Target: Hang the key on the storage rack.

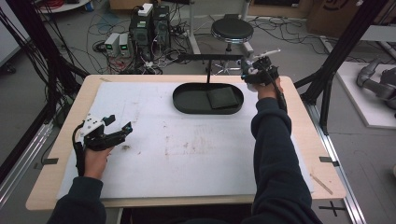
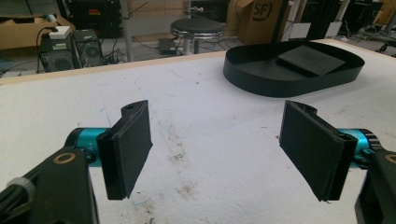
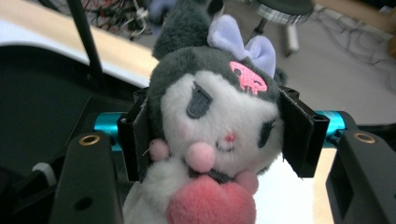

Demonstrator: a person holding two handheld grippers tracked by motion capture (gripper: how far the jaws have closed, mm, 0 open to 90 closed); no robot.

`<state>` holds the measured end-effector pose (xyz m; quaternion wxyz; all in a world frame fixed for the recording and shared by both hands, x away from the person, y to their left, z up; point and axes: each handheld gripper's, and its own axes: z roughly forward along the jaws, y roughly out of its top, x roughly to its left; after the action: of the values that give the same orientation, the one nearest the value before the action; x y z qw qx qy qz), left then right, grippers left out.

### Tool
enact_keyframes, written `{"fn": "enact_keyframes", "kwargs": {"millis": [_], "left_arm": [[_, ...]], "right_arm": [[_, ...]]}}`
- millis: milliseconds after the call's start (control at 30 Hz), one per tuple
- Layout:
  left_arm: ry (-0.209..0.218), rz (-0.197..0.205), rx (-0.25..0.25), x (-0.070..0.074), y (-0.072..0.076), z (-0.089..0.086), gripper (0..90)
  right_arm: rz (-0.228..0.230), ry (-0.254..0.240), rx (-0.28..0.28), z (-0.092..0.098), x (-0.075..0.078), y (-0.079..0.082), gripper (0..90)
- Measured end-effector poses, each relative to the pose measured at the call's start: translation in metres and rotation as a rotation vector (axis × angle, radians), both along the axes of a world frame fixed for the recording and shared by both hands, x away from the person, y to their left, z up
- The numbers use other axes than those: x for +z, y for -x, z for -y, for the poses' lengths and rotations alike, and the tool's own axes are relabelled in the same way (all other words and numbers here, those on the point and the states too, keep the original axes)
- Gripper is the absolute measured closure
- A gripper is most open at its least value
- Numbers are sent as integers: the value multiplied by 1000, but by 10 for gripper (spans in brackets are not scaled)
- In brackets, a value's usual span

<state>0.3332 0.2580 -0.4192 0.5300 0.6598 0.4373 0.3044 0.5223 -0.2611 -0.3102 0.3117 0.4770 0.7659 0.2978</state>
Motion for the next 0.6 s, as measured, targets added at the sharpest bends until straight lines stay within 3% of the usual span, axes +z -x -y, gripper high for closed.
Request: {"fn": "enact_keyframes", "kwargs": {"millis": [100, 267, 300, 433, 467, 600], "left_arm": [[-2, -3, -2, 0, 0, 1, 251], [-4, -2, -1, 0, -1, 0, 251], [-3, -2, 0, 0, -1, 0, 250], [3, -3, -1, -1, -1, 0, 251], [-1, -4, -4, -1, -1, 0, 250], [0, -3, -5, 0, 0, 0, 251]], "right_arm": [[-36, -12, 19, -6, -12, -2, 370], [-38, -29, 11, -17, -19, -7, 362], [-41, -50, 14, -17, -22, -8, 342], [-36, -65, 17, -18, -24, -9, 292], [-37, -81, 24, -17, -22, -8, 236], [-37, -102, 50, -13, -16, -1, 225]]}}
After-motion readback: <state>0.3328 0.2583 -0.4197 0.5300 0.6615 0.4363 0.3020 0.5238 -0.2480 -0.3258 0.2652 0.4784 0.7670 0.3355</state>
